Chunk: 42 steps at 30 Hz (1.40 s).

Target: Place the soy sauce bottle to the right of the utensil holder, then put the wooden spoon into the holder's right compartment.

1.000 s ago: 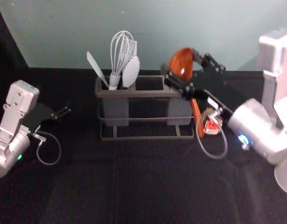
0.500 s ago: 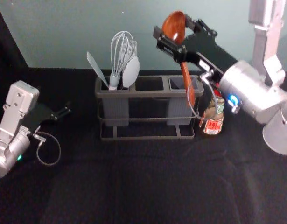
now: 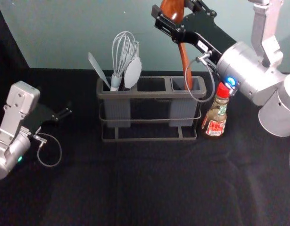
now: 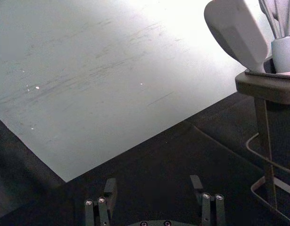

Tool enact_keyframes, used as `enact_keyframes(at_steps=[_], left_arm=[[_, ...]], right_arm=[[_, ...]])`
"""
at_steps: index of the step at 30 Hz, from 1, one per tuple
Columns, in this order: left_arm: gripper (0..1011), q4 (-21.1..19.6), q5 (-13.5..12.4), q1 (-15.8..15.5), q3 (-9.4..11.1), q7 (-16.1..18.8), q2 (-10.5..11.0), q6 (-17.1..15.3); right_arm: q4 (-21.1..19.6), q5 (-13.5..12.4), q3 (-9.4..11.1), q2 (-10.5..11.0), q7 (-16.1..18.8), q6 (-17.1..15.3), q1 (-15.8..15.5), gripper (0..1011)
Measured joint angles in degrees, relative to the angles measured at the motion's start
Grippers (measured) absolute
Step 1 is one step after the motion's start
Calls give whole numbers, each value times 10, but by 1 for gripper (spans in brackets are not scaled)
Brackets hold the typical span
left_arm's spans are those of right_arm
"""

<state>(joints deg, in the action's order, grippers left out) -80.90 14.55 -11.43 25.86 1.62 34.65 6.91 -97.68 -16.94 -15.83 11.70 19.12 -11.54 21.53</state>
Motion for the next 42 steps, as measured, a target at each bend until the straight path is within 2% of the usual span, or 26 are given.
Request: enact_keyframes(at_steps=[9, 24, 42], left_arm=[[1011, 0, 0, 0, 0, 0, 0, 0], [1011, 0, 0, 0, 0, 0, 0, 0], [1011, 0, 0, 0, 0, 0, 0, 0]], right_arm=[[37, -13, -8, -1, -5, 23, 17, 839], [90, -20, -30, 14, 0, 92, 4, 839], [110, -20, -32, 22, -9, 113, -24, 839]])
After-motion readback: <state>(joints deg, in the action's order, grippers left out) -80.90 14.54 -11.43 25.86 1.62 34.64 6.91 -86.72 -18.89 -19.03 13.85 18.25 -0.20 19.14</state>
